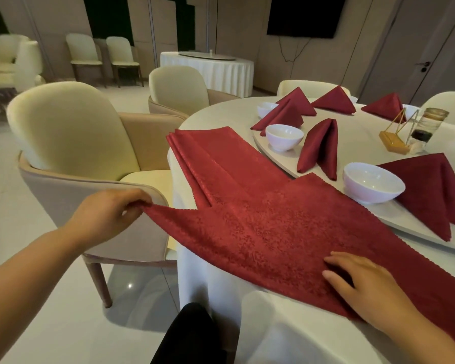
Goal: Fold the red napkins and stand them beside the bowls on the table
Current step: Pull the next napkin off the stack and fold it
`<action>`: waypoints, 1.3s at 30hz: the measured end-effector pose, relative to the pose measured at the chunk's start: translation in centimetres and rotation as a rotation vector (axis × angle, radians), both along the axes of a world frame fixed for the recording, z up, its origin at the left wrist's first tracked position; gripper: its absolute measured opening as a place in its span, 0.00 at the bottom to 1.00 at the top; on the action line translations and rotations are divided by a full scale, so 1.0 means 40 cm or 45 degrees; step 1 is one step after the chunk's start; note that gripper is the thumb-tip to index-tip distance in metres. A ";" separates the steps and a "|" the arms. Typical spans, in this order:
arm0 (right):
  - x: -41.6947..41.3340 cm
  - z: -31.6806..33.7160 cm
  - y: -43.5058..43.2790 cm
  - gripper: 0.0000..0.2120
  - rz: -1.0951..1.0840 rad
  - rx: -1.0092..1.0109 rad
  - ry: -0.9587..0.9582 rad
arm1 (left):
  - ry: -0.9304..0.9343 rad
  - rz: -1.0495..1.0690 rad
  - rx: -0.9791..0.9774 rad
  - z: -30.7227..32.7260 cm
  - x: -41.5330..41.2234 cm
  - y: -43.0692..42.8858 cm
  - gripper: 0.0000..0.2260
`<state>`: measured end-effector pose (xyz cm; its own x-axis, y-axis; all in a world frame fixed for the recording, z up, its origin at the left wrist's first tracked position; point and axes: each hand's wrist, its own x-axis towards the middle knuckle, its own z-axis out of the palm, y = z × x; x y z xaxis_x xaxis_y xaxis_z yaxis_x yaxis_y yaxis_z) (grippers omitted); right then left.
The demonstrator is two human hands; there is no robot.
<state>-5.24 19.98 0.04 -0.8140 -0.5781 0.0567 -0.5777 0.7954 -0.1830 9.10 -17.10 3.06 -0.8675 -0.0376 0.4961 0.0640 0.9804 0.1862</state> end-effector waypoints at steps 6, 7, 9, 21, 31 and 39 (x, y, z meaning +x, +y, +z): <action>-0.059 -0.011 0.015 0.16 -0.070 -0.084 0.079 | -0.183 -0.281 0.944 0.117 -0.111 0.092 0.04; -0.064 -0.025 0.021 0.16 -0.091 -0.082 0.070 | -0.221 -0.333 1.024 0.127 -0.139 0.109 0.04; -0.071 -0.049 0.033 0.16 -0.107 -0.146 0.047 | -0.273 -0.330 1.109 0.125 -0.215 0.142 0.03; -0.105 -0.080 0.055 0.26 -0.037 -0.434 0.112 | -0.235 0.012 1.017 -0.021 -0.647 0.402 0.12; -0.124 -0.079 0.050 0.16 -0.015 -0.369 0.193 | -0.108 0.220 0.834 -0.074 -0.756 0.482 0.13; -0.117 -0.090 0.039 0.16 0.132 -0.459 0.339 | -0.118 0.298 0.579 -0.081 -0.758 0.491 0.16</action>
<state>-9.93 21.53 -3.54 -0.6826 -0.5609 0.4684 -0.7155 0.6435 -0.2721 -21.23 2.53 -0.19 -0.8495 -0.4297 0.3062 -0.1840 0.7851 0.5913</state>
